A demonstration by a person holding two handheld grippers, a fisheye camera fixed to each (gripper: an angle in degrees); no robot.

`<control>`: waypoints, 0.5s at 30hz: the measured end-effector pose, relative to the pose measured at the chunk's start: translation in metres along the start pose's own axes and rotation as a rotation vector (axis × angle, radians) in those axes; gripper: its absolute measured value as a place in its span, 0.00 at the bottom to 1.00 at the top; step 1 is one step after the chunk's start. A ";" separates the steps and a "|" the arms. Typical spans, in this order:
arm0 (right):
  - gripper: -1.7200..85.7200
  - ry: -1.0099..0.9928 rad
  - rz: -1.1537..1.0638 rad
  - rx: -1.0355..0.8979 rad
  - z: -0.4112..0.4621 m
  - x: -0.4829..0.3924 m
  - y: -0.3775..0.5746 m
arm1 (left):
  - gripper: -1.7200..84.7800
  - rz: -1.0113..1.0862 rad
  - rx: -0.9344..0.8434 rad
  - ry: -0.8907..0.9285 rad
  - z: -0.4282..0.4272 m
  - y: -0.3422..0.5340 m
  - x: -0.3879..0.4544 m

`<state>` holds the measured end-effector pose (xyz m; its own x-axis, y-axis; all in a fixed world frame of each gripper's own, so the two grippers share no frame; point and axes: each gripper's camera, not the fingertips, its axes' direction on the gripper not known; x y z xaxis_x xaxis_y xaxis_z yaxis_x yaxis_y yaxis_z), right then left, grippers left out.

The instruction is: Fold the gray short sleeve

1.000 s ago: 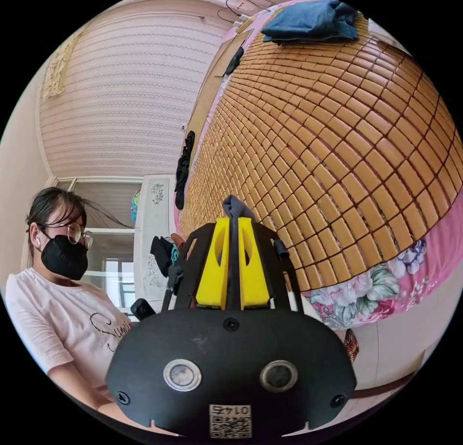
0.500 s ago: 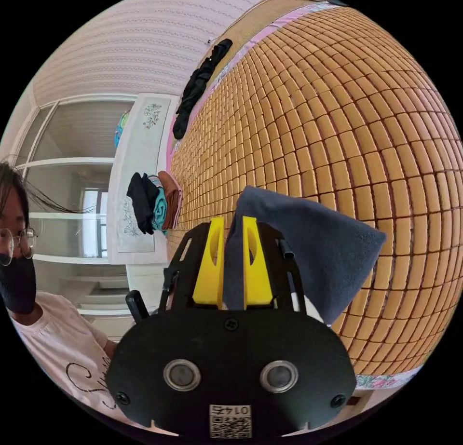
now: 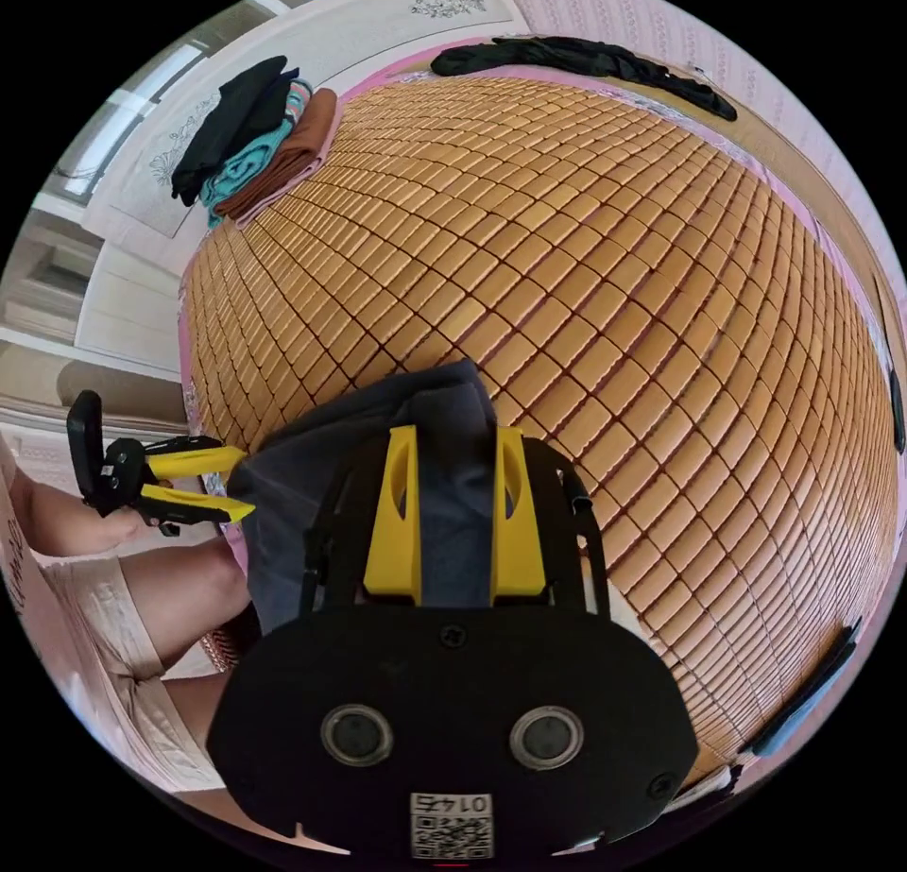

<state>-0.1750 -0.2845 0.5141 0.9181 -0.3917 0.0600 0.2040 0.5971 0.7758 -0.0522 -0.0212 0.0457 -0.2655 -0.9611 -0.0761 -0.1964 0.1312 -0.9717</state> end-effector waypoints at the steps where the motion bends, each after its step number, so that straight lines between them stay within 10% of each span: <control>1: 0.12 -0.005 0.006 0.015 -0.001 0.001 0.007 | 0.15 0.023 0.001 -0.050 0.002 -0.001 0.008; 15: 0.09 -0.244 0.189 0.339 -0.095 0.014 0.178 | 0.03 0.264 0.003 -0.063 -0.045 -0.028 0.046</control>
<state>-0.0936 -0.1174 0.5938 0.8134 -0.4756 0.3348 -0.1195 0.4266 0.8965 -0.1015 -0.0582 0.0792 -0.2479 -0.9070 -0.3405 -0.1255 0.3786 -0.9170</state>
